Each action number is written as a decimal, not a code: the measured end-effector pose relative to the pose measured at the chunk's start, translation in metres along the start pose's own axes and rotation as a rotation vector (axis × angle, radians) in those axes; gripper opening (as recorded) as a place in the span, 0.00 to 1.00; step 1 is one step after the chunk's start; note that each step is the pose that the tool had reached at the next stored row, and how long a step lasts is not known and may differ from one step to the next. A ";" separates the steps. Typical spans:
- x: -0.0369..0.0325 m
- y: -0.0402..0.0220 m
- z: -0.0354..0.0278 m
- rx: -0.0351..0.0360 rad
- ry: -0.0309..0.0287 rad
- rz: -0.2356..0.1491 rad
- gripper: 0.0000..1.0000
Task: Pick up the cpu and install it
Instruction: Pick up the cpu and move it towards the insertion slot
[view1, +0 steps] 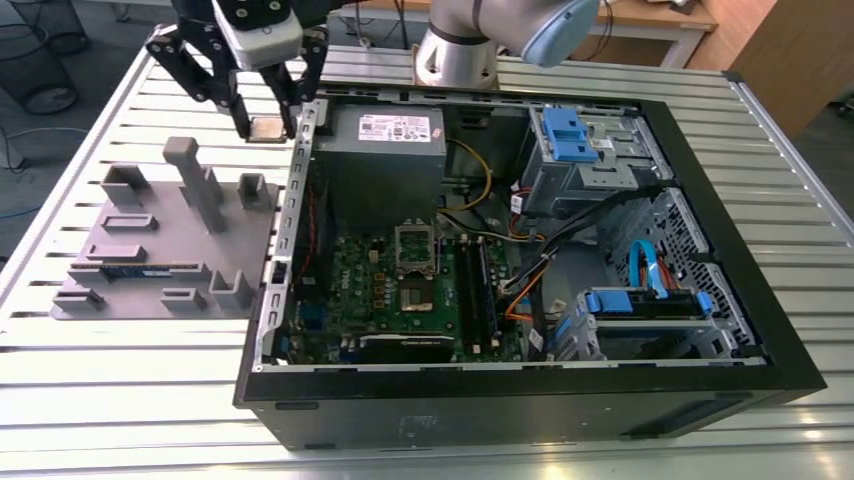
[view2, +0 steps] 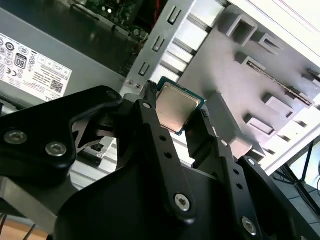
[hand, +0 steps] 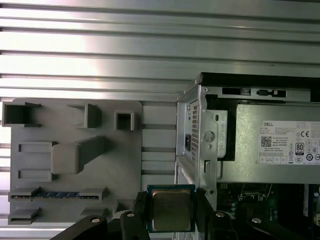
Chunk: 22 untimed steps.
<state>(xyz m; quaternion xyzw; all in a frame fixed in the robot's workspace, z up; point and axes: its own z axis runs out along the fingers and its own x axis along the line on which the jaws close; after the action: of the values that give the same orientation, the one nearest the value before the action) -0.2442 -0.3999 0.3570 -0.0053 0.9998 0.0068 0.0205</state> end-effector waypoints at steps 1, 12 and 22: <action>-0.0037 -0.0001 0.0002 0.0000 0.0000 0.000 0.47; -0.0488 -0.0005 0.0022 0.0000 0.0002 0.000 0.47; -0.0853 -0.0009 0.0039 0.0000 0.0003 0.000 0.47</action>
<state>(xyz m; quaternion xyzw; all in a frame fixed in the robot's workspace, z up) -0.1587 -0.3999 0.3566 -0.0052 0.9998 0.0068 0.0204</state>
